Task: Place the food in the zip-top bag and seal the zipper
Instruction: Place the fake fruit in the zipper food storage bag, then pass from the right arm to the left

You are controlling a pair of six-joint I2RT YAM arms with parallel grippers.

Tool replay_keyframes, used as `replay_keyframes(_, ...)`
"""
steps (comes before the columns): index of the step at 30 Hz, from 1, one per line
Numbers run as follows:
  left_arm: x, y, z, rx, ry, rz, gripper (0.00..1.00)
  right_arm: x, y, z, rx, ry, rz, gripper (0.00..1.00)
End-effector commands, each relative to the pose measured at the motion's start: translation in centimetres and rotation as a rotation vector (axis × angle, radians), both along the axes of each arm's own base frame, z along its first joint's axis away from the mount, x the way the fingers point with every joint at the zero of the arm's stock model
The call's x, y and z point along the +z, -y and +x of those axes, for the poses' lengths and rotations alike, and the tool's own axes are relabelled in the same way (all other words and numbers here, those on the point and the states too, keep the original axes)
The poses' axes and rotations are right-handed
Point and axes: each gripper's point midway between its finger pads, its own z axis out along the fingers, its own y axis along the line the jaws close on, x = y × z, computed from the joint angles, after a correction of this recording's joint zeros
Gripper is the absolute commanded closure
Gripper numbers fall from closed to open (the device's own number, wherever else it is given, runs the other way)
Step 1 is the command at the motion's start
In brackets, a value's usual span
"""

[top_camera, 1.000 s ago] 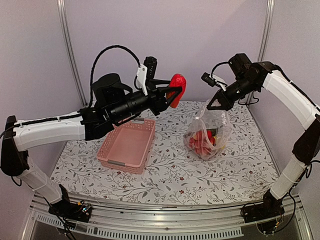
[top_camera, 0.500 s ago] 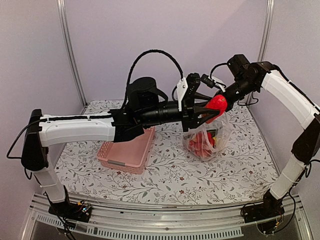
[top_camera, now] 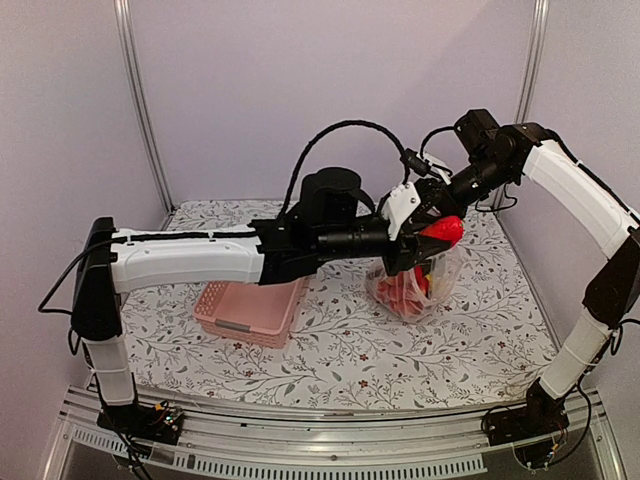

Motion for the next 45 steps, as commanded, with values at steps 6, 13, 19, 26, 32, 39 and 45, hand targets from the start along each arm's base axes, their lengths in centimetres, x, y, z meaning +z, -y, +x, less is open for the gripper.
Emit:
replay_keyframes(6, -3.2, 0.9, 1.2, 0.082, 0.017, 0.098, 0.67, 0.9, -0.6, 0.2, 0.02, 0.022, 0.024, 0.97)
replay_keyframes(13, -4.5, 1.0, 3.5, 0.2, 0.004, 0.158, 0.53, 1.0, -0.6, 0.3, 0.018, 0.025, 0.021, 0.97)
replay_keyframes(19, -3.4, 0.4, 4.7, 0.286, -0.007, 0.152, 0.43, 0.7, -0.7, 0.5, 0.015, 0.023, 0.012, 0.97)
replay_keyframes(26, 1.5, -1.6, 2.5, 0.254, 0.027, 0.029, 0.37, 0.4, -0.6, 0.9, 0.006, 0.022, 0.003, 0.97)
replay_keyframes(32, 1.1, -2.6, 2.3, 0.264, 0.041, 0.057, 0.3, 0.4, -0.7, 1.1, 0.002, 0.022, 0.002, 0.97)
replay_keyframes(39, 2.1, -3.8, 1.5, 0.264, 0.06, 0.015, 0.3, 0.5, -0.6, 1.2, -0.002, 0.026, 0.001, 0.97)
replay_keyframes(45, 2.4, -8.7, 1.1, 0.333, 0.123, -0.019, 0.31, 1.0, -0.3, 0.4, 0.013, 0.044, 0.004, 0.97)
